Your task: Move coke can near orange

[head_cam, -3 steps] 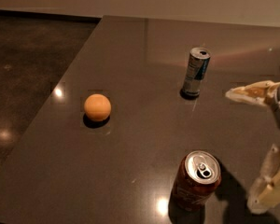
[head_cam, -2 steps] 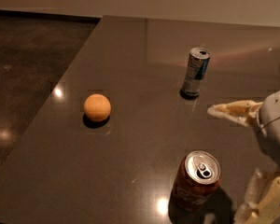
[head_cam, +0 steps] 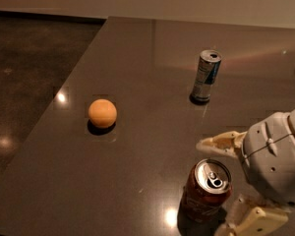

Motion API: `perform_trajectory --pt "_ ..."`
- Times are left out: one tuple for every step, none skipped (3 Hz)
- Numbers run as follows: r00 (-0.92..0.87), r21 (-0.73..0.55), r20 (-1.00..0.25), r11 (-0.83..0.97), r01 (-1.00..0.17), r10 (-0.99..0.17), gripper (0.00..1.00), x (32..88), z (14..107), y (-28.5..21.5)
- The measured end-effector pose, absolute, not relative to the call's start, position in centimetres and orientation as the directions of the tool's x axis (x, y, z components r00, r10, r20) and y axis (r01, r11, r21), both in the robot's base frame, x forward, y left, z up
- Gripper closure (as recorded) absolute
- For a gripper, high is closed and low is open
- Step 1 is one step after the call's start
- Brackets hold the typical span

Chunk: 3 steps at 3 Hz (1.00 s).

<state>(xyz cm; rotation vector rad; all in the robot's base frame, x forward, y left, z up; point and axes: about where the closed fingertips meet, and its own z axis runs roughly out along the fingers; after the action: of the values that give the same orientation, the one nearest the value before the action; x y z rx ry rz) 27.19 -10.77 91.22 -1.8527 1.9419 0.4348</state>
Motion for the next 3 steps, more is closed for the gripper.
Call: perform_trajectory --pt "-0.033 -0.062 -0.505 0.074 -0.995 -0.863 0.41 27.6 90.9 -10.7" --pt "-0.031 -0.077 -0.499 0.08 -0.994 -0.866 0.64 28.7 91.6 -10.8" --pt "-0.003 -0.1 -0.497 0.061 -0.993 -0.868 0.87 30.5 93.0 -9.7"
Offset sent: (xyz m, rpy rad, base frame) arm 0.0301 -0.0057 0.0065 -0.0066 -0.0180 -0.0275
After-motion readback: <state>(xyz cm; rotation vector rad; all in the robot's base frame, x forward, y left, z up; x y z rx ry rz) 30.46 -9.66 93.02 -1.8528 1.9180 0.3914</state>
